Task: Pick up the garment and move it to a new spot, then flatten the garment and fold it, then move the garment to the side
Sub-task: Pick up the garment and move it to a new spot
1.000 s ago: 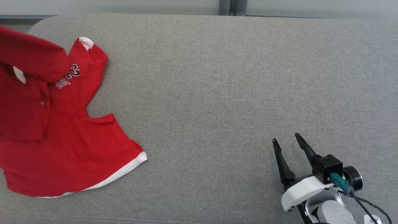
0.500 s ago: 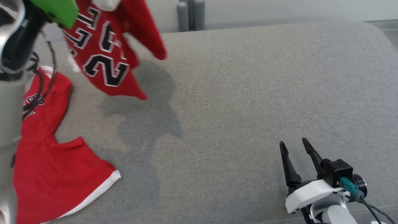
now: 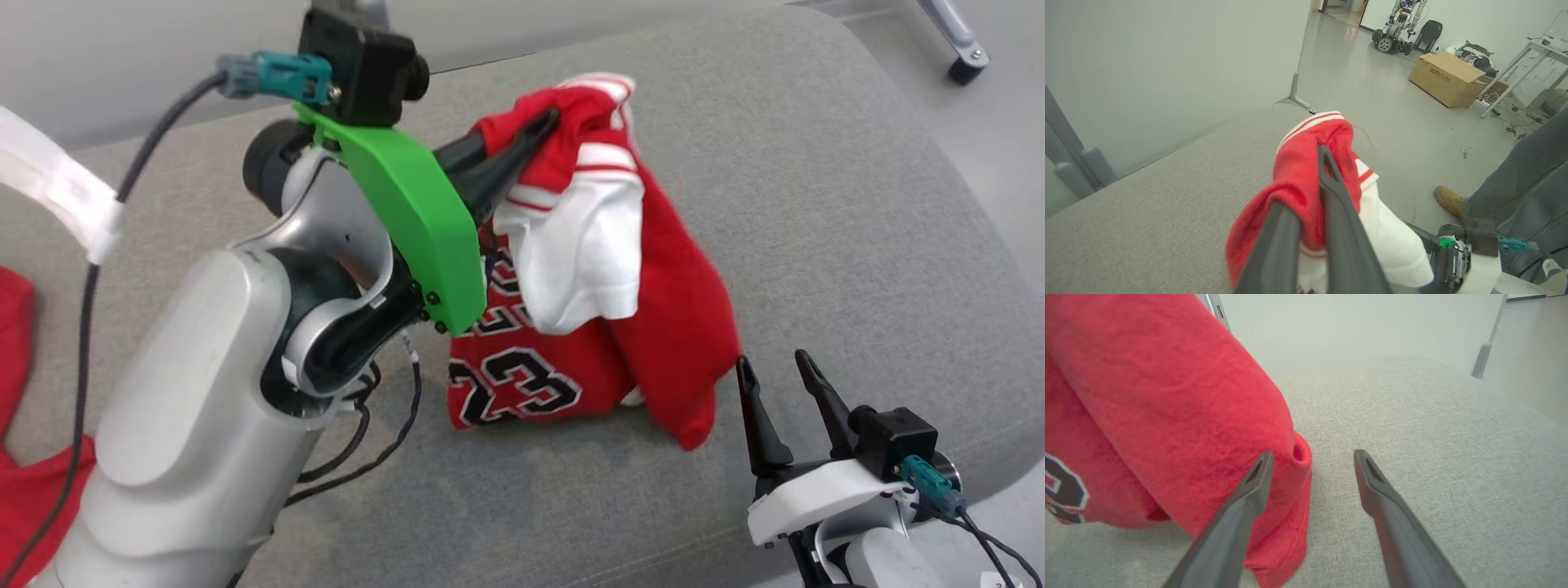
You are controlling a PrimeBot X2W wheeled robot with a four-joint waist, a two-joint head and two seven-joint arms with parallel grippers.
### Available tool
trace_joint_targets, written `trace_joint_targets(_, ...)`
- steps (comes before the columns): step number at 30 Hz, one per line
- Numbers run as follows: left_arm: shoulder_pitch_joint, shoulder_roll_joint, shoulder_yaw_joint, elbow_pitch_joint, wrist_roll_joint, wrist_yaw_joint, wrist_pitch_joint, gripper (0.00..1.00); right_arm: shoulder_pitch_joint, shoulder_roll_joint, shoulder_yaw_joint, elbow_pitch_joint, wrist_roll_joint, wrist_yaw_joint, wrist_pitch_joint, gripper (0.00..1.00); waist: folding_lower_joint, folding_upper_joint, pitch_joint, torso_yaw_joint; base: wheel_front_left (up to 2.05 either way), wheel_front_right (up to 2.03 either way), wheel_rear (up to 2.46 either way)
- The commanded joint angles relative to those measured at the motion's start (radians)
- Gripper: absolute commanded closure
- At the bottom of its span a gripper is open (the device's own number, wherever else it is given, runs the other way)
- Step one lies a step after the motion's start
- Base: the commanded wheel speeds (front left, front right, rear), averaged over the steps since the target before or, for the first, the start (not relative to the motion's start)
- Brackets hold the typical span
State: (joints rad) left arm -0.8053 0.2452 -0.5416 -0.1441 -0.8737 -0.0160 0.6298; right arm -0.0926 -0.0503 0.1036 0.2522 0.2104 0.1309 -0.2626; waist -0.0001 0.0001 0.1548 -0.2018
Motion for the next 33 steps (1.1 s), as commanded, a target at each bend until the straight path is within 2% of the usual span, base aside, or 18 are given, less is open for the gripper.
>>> trace_joint_targets(1, 0.038, 0.003, -0.003, 0.039, 0.007, 0.010, -0.014, 1.00, -0.013, -0.001, 0.004, -0.005, 0.010, 0.000, -0.003, 0.00, 0.0001, -0.0001, 0.040, -0.062, 0.00, 0.00, 0.00)
trace_joint_targets(7, 0.117, -0.004, -0.006, 0.285, 0.045, 0.025, -0.109, 1.00, -0.036, -0.001, 0.025, -0.005, 0.028, 0.000, -0.003, 0.00, 0.0001, -0.0001, 0.075, -0.118, 0.00, 0.00, 0.00)
trace_joint_targets(15, 0.098, -0.037, 0.023, 0.613, 0.087, -0.008, -0.319, 1.00, -0.049, -0.001, 0.027, -0.004, 0.018, 0.000, -0.003, 0.00, 0.0001, -0.0001, 0.084, -0.139, 0.00, 0.00, 0.00)
trace_joint_targets(16, 0.100, -0.047, 0.029, 0.636, 0.080, -0.014, -0.340, 0.54, -0.046, -0.001, 0.021, -0.005, 0.010, 0.000, -0.003, 0.00, 0.0001, -0.0001, 0.079, -0.134, 0.00, 0.00, 0.00)
trace_joint_targets(17, 0.102, -0.052, 0.029, 0.653, 0.084, -0.023, -0.362, 0.02, -0.040, -0.001, 0.018, -0.008, 0.001, 0.000, -0.003, 0.00, 0.0001, -0.0001, 0.072, -0.127, 0.00, 0.00, 0.00)
trace_joint_targets(22, 0.153, -0.046, 0.004, 0.654, 0.117, -0.058, -0.468, 0.00, -0.008, -0.002, -0.012, -0.045, -0.059, 0.000, -0.003, 0.00, 0.0001, -0.0001, 0.012, -0.070, 0.00, 0.00, 0.00)
trace_joint_targets(24, 0.196, -0.035, 0.003, 0.605, 0.135, -0.054, -0.531, 0.00, 0.017, -0.006, -0.039, -0.082, -0.116, 0.000, -0.003, 0.00, 0.0001, -0.0001, -0.040, -0.017, 0.00, 0.00, 0.00)
trace_joint_targets(26, 0.238, -0.019, 0.006, 0.562, 0.164, -0.028, -0.586, 0.00, 0.039, -0.032, -0.051, -0.108, -0.145, -0.001, -0.003, 0.00, 0.0001, -0.0001, -0.077, 0.022, 0.00, 0.00, 0.00)
trace_joint_targets(27, 0.238, -0.019, 0.006, 0.562, 0.164, -0.028, -0.586, 0.00, 0.039, -0.032, -0.051, -0.108, -0.145, -0.001, -0.003, 0.00, 0.0001, -0.0001, -0.077, 0.022, 0.00, 0.00, 0.00)
trace_joint_targets(33, 0.403, 0.021, 0.007, 0.443, 0.205, 0.050, -0.672, 0.00, 0.097, -0.113, -0.090, -0.184, -0.155, 0.000, -0.004, 0.00, 0.0001, -0.0001, -0.165, 0.141, 0.00, 0.00, 0.00)
